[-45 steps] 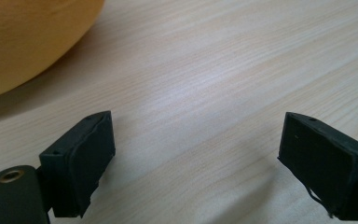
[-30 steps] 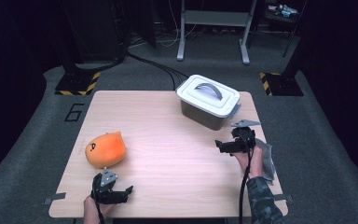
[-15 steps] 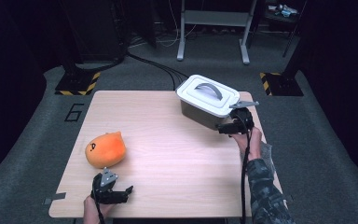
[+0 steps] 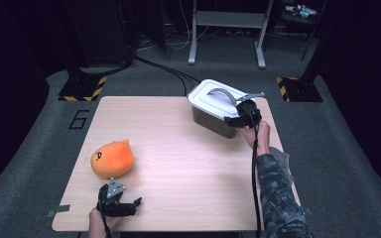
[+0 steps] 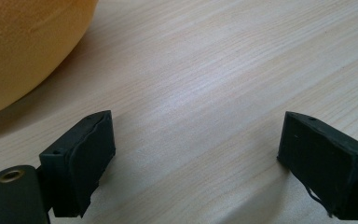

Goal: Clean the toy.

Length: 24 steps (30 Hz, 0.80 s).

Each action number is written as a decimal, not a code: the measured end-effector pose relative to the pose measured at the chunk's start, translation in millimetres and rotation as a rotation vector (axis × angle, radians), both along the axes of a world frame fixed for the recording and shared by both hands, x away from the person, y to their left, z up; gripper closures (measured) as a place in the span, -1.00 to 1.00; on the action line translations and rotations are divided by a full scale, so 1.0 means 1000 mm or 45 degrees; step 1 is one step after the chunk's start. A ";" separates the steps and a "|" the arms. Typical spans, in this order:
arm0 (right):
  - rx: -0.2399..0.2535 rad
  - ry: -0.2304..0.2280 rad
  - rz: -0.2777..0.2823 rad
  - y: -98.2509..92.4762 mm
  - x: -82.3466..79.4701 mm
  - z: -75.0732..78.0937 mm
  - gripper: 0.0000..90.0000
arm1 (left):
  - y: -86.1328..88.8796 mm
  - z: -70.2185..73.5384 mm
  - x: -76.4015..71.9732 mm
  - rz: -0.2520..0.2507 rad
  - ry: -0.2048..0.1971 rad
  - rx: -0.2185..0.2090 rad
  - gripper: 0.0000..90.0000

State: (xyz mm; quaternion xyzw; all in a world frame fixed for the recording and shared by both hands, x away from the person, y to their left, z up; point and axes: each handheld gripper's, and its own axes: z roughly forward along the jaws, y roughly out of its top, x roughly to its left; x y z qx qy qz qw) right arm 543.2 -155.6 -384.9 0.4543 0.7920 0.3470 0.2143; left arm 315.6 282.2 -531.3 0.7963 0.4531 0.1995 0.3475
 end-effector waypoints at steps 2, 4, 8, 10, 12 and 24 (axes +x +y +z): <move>-0.028 0.000 0.012 0.003 0.005 -0.001 -0.14 | 0.000 0.000 0.000 0.000 0.000 0.000 -0.77; -0.041 0.013 0.012 0.007 0.009 -0.002 -0.09 | 0.000 0.000 0.000 0.000 0.000 -0.001 -0.77; -0.075 0.022 0.017 0.012 0.014 -0.007 -0.05 | 0.000 0.000 0.000 -0.004 0.005 0.000 -0.77; -0.080 0.012 0.012 0.016 0.014 -0.007 0.01 | 0.000 0.000 0.000 -0.003 0.003 -0.001 -0.77; -0.086 0.009 0.010 0.016 0.014 -0.007 0.05 | 0.000 0.000 0.000 0.000 0.000 0.000 -0.77; -0.055 0.017 0.056 0.020 0.011 -0.006 0.17 | 0.000 0.000 0.000 0.000 -0.001 0.000 -0.77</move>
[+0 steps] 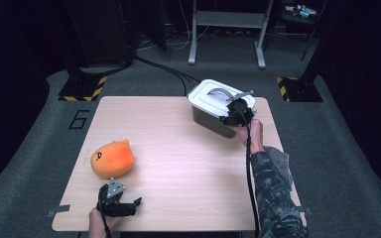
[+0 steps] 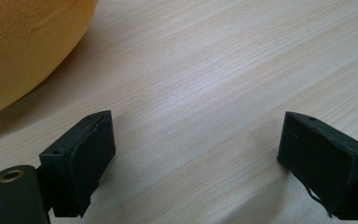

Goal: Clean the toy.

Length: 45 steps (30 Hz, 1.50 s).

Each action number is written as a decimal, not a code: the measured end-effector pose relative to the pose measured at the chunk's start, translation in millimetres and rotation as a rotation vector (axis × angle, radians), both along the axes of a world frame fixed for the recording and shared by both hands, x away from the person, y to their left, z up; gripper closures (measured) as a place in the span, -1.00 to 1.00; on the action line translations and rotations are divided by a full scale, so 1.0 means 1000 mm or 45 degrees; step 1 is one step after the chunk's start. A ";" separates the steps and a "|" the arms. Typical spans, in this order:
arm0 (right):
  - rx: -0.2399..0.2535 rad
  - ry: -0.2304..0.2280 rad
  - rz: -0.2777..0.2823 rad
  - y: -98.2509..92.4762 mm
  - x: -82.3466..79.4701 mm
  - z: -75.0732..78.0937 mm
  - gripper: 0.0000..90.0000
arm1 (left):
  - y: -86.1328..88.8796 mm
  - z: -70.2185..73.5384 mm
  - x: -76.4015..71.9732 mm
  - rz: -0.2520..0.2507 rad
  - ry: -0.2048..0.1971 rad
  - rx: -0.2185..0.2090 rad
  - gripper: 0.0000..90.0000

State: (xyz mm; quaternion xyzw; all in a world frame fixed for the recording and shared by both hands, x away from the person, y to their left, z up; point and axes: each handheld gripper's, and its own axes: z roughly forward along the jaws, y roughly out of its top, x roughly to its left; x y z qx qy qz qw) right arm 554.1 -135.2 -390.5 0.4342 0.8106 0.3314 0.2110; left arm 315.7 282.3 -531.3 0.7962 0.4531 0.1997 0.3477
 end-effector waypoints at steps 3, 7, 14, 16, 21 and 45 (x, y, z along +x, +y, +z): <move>-0.020 -0.004 -0.034 -0.002 0.002 -0.001 0.15 | 0.000 0.000 0.000 -0.003 0.003 0.000 -0.77; 0.022 0.005 -0.032 -0.006 0.001 -0.001 0.26 | 0.000 0.000 0.000 0.001 -0.001 0.000 -0.77; 0.054 0.045 0.011 -0.002 -0.003 0.000 0.29 | 0.000 0.000 0.000 0.001 0.000 0.001 -0.76; 0.052 0.040 0.025 0.000 -0.003 0.000 0.29 | 0.000 0.000 0.000 0.001 -0.001 0.001 -0.76; 0.067 0.059 0.023 0.001 -0.005 0.000 0.29 | 0.000 0.000 0.000 0.002 0.000 0.000 -0.76; 0.119 0.047 -0.016 -0.004 0.002 0.008 0.01 | 0.000 0.000 0.000 0.003 0.005 -0.003 -0.76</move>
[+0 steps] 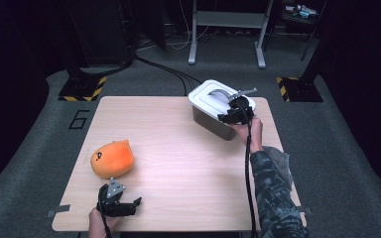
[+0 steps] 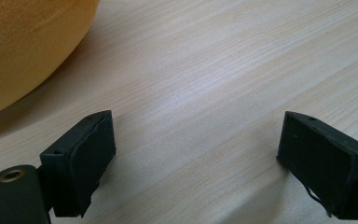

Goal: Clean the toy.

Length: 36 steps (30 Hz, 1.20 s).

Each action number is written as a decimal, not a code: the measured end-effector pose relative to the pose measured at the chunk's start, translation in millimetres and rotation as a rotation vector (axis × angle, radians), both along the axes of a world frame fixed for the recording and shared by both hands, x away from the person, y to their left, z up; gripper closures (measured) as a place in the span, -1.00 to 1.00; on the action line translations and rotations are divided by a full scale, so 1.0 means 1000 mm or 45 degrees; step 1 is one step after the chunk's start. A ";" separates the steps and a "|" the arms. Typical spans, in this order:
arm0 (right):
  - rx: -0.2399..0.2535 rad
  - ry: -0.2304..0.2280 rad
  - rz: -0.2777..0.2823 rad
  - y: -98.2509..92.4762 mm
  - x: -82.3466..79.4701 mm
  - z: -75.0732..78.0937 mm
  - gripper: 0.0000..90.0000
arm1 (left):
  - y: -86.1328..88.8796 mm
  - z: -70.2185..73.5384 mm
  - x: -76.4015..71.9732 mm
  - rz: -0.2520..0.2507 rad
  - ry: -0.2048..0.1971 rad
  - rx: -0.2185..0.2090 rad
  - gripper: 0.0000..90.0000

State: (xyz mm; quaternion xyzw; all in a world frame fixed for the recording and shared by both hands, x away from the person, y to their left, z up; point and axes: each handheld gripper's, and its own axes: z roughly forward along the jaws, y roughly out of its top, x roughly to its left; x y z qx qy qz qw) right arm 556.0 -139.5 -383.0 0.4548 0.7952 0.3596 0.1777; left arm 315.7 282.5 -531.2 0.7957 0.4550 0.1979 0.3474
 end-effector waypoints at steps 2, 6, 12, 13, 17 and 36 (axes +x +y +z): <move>-0.002 -0.016 -0.038 -0.006 0.003 0.002 -0.01 | 0.000 0.000 0.000 -0.001 -0.001 0.004 -0.76; -0.022 -0.050 -0.100 -0.016 0.010 0.004 -0.02 | 0.000 0.000 0.000 -0.001 -0.001 0.003 -0.76; -0.041 -0.067 -0.152 -0.022 0.024 0.002 0.02 | 0.000 0.000 0.000 0.004 -0.003 -0.003 -0.76; -0.048 -0.073 -0.148 -0.021 0.026 0.002 0.02 | 0.000 0.000 0.000 0.003 0.003 -0.006 -0.76; -0.029 -0.055 -0.185 -0.022 0.035 -0.001 0.04 | 0.000 0.000 0.000 0.000 0.002 -0.005 -0.76; -0.081 -0.058 -0.229 -0.012 0.046 -0.005 0.46 | 0.000 0.000 0.000 0.000 0.003 -0.006 -0.76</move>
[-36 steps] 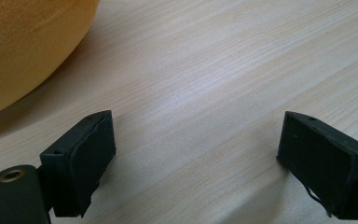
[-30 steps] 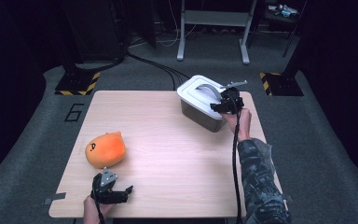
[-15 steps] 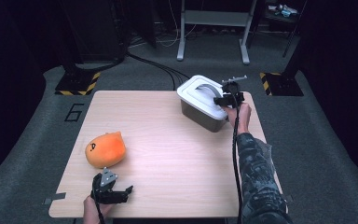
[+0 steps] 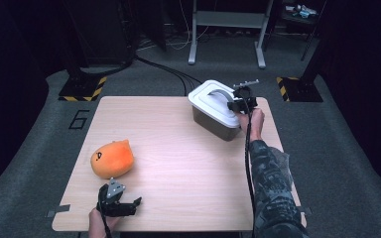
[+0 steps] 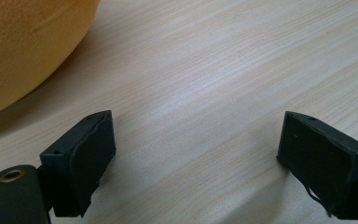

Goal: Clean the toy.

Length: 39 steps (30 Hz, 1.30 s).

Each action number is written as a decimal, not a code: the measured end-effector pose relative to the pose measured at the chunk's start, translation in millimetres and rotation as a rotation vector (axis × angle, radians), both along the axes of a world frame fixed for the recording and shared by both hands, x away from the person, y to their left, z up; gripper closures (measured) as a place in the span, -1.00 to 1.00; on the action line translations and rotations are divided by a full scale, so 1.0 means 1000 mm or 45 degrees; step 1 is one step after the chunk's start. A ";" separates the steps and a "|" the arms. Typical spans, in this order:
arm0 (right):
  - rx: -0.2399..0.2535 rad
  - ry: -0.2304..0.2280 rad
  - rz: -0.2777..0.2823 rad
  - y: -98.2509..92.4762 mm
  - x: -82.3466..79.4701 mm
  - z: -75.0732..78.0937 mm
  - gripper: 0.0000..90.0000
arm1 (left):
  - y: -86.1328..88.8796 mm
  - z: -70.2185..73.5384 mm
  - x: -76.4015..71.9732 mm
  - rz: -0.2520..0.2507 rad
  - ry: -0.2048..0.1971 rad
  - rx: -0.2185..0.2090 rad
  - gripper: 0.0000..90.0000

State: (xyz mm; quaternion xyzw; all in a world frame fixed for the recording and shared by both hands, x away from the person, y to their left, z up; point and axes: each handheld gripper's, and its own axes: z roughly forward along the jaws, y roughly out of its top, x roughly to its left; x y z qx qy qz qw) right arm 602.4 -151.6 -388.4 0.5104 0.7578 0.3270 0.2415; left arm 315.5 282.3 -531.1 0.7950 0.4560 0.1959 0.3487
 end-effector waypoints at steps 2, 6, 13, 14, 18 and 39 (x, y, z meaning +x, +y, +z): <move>0.004 0.009 0.005 0.001 -0.003 0.000 0.46 | 0.000 0.000 0.000 0.000 -0.001 0.001 -0.76; 0.012 0.003 0.017 0.002 -0.009 0.000 0.47 | 0.000 0.000 0.000 0.005 -0.001 -0.003 -0.76; 0.027 0.037 0.018 0.010 -0.024 0.002 0.47 | 0.000 0.000 0.000 0.000 -0.004 0.008 -0.77; 0.027 0.032 0.034 0.010 -0.026 0.002 0.47 | 0.000 0.000 0.000 0.000 -0.004 0.008 -0.77; 0.038 0.043 0.048 0.013 -0.034 0.002 0.47 | 0.000 0.000 0.000 0.000 -0.004 0.008 -0.76; 0.075 0.049 0.122 0.023 -0.067 0.001 0.47 | 0.000 0.000 0.000 0.003 -0.003 0.008 -0.77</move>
